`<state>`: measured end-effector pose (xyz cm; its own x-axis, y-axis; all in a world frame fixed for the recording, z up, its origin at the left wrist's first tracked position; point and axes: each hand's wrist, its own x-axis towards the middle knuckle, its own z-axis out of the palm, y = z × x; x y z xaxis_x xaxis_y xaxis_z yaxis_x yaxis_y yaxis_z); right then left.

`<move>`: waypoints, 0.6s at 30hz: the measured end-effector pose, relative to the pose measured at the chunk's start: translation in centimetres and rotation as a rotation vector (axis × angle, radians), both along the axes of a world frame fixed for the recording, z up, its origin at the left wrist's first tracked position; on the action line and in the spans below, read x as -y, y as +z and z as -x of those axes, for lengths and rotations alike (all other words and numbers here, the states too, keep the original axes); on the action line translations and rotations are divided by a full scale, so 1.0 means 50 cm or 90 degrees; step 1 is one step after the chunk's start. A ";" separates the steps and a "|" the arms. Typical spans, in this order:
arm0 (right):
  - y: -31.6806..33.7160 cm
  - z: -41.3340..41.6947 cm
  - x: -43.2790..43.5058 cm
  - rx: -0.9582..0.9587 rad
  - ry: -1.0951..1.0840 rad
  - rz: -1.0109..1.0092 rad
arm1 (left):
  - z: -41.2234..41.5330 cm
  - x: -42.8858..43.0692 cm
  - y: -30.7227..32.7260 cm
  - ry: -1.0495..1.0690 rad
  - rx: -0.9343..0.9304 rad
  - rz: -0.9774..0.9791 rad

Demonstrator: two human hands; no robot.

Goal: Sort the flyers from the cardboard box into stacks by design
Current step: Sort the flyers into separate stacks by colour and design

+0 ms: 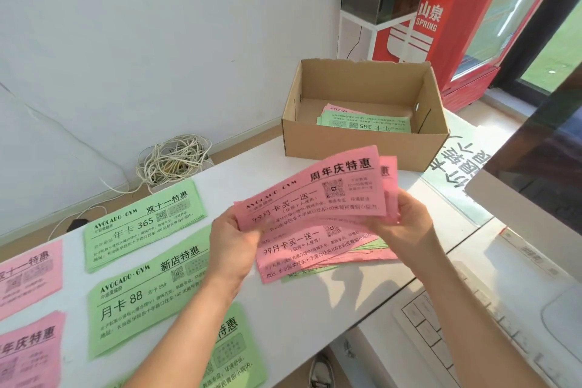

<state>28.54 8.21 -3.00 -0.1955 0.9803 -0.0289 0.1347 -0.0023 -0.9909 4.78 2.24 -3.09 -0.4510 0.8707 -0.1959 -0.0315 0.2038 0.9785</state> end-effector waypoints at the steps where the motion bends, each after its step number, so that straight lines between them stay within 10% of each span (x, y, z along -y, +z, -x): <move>1: -0.001 -0.002 0.000 0.030 0.007 -0.003 | -0.002 0.001 -0.004 -0.007 -0.020 -0.006; 18: -0.021 0.030 -0.001 -0.151 -0.059 0.103 | -0.010 -0.008 -0.051 0.023 -0.146 0.054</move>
